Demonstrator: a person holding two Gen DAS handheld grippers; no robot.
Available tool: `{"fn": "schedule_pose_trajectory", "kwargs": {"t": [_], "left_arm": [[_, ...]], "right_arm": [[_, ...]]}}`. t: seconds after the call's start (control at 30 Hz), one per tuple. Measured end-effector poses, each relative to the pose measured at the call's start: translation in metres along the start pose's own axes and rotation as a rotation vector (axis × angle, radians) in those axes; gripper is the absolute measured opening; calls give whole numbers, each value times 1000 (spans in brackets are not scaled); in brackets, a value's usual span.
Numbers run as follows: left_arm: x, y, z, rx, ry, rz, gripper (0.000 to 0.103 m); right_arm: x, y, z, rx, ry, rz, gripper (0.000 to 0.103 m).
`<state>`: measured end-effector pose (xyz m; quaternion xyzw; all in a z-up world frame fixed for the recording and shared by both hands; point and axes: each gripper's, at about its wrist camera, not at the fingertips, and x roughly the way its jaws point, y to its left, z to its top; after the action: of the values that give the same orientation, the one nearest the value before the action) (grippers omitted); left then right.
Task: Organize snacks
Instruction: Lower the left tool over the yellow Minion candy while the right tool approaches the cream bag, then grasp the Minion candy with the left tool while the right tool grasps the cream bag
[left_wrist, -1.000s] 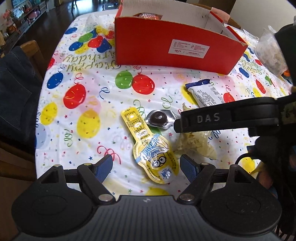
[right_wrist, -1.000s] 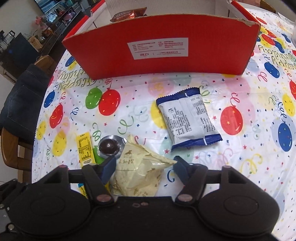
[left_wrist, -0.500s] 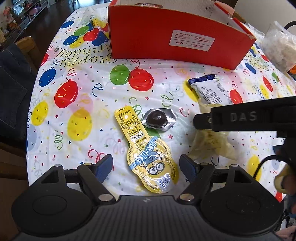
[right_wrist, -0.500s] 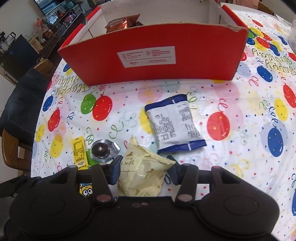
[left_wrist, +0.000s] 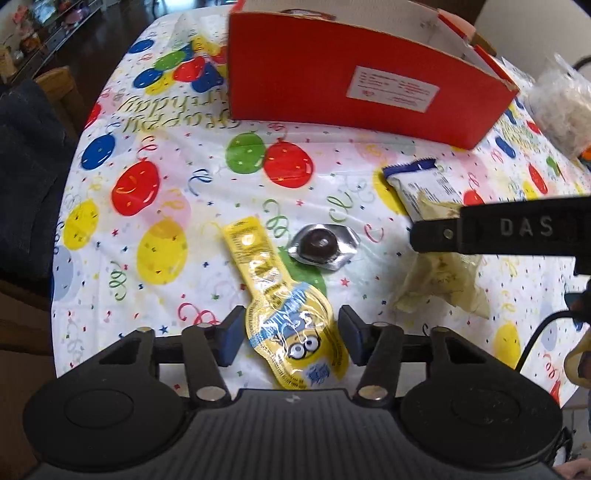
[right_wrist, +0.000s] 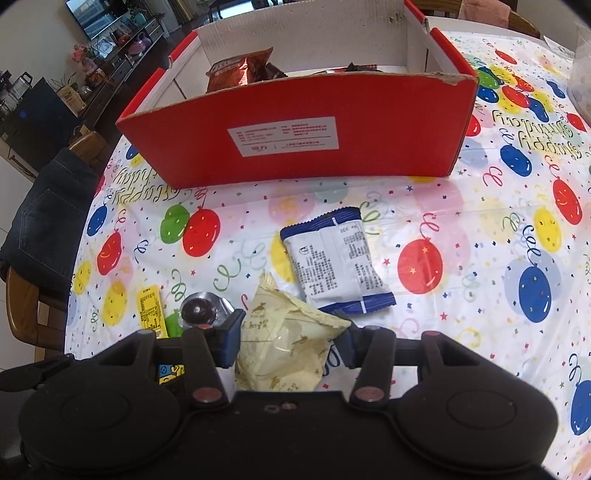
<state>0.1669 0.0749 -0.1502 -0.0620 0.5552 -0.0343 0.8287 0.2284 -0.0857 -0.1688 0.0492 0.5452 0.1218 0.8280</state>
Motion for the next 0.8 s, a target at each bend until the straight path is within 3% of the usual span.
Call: {"fn": "schedule_pose_trajectory", "kwargs": {"t": [0.43,0.8], "left_arm": [[-12,29,0,-132,-4,-44,51],[-41,35,12,-131,-91,-47,51]], "right_arm": [[-16,-6,2,36,-37,13,49],[-40,-14,12,64,-94,14,49]]}}
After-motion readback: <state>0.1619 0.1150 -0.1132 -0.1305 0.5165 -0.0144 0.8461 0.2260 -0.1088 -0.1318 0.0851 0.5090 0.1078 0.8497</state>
